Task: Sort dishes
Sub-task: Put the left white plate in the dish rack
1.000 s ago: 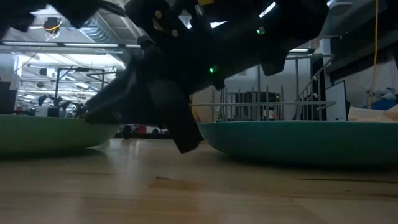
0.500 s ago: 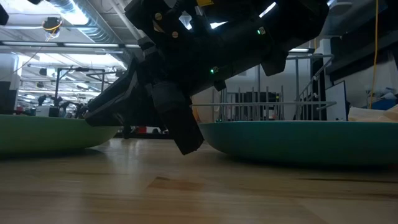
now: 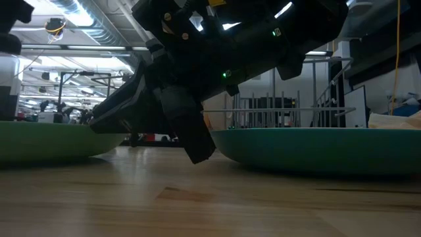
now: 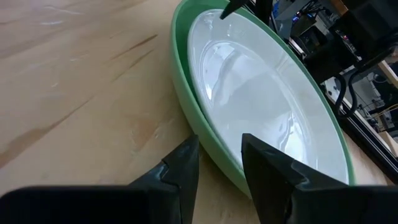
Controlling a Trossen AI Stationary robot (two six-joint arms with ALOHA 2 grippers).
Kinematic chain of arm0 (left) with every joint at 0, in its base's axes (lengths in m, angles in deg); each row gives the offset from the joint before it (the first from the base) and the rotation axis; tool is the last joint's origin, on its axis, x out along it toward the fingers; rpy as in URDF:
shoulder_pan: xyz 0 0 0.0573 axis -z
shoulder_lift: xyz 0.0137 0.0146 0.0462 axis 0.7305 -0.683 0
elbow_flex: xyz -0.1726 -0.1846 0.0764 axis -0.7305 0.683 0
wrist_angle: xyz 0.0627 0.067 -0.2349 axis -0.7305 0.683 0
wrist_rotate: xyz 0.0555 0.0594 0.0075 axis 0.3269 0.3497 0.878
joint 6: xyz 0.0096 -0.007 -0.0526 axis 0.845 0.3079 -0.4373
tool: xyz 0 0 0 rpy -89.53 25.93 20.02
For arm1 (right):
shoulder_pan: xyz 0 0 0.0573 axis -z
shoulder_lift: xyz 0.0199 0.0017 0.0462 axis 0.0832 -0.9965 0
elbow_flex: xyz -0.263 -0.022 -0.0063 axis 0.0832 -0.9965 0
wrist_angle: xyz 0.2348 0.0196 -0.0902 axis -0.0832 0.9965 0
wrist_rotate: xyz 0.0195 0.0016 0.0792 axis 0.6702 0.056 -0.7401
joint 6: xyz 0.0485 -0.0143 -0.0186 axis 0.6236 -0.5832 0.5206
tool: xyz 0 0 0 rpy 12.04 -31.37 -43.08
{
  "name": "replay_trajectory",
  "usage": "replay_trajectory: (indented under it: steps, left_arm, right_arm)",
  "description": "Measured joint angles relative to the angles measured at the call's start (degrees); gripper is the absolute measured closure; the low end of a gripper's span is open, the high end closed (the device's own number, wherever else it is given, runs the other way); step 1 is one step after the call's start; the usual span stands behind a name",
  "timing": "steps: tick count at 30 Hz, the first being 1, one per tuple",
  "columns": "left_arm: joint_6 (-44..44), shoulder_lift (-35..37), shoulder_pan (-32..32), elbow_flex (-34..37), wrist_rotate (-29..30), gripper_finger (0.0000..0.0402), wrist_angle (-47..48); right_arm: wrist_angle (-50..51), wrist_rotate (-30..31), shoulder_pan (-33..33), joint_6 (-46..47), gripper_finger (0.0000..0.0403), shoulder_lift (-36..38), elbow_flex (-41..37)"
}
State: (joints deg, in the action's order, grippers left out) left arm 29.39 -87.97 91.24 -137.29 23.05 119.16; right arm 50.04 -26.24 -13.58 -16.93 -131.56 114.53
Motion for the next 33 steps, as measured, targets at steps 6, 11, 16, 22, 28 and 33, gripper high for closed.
replay_trajectory:
  steps: [6,11,16,22,28,33]
  left_arm:
    - [-0.2,-2.8,0.1,0.1,1.1,0.0258,0.2]
    - [-0.3,-2.9,0.1,0.1,2.1,0.0259,0.2]
    - [-2.3,-2.8,0.0,-0.1,1.7,0.0259,2.3]
    - [-6.9,-2.4,-0.2,-0.1,-2.3,0.0259,3.4]
    - [-15.0,-2.4,0.5,-0.1,-12.8,0.0259,4.5]
    - [-23.5,-2.1,1.1,-0.1,-19.1,0.0259,6.7]
  right_arm:
    - [-0.2,0.0,0.0,0.0,0.0276,0.0,0.0]
    - [0.0,0.1,0.0,0.0,0.0276,0.0,0.0]
    - [0.0,0.4,0.0,0.0,0.0276,0.0,0.0]
    - [0.0,0.5,0.0,0.0,0.0276,0.0,0.0]
    - [0.0,1.0,0.0,0.0,0.0276,0.0,0.0]
    - [0.0,1.1,0.0,0.0,0.0276,0.0,0.0]
